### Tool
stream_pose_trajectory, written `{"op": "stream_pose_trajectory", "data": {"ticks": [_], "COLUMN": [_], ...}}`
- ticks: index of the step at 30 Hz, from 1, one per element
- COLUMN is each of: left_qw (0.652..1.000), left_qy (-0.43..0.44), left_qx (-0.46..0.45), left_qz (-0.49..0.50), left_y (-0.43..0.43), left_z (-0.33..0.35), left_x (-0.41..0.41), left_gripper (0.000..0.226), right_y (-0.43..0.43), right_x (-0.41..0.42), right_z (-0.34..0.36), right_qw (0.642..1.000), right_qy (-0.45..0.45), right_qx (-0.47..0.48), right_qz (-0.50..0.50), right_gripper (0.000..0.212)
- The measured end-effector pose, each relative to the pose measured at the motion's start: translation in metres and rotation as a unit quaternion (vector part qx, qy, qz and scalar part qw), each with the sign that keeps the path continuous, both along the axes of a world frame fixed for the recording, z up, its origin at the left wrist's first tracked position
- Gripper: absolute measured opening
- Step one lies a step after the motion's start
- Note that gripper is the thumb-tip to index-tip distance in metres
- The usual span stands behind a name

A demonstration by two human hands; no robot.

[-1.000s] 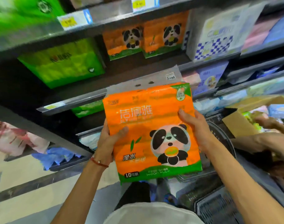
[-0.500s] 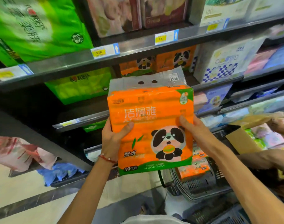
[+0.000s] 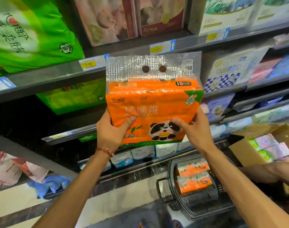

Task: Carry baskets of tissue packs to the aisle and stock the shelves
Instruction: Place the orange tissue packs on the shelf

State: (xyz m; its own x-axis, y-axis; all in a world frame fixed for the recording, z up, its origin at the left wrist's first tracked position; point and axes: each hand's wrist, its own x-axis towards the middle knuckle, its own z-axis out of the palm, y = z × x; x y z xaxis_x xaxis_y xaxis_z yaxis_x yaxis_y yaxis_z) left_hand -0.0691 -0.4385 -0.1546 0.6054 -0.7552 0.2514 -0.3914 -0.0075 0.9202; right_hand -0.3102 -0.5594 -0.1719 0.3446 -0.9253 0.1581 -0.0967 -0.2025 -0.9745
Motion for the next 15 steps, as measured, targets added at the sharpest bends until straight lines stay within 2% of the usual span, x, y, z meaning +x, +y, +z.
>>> {"op": "stream_pose_trajectory", "data": {"ticks": [4, 10, 13, 15], "left_qw": [0.999, 0.991, 0.984, 0.979], "left_qy": [-0.033, -0.099, -0.126, -0.147], "left_qx": [-0.030, -0.035, -0.043, -0.043], "left_qz": [0.030, 0.087, 0.120, 0.131], "left_y": [-0.023, -0.055, -0.073, -0.090], "left_z": [-0.015, -0.056, -0.073, -0.084], "left_x": [-0.007, 0.009, 0.021, 0.029], "left_gripper": [0.033, 0.039, 0.023, 0.020], "right_y": [-0.033, -0.073, -0.100, -0.115], "right_x": [-0.001, 0.015, 0.033, 0.044], "right_z": [-0.005, -0.042, -0.063, -0.072], "right_qw": [0.999, 0.993, 0.987, 0.984], "right_qy": [-0.013, -0.004, -0.006, -0.010], "right_qx": [-0.037, -0.118, -0.158, -0.174], "right_qz": [-0.004, -0.027, -0.033, -0.037], "right_gripper": [0.060, 0.053, 0.048, 0.048]}}
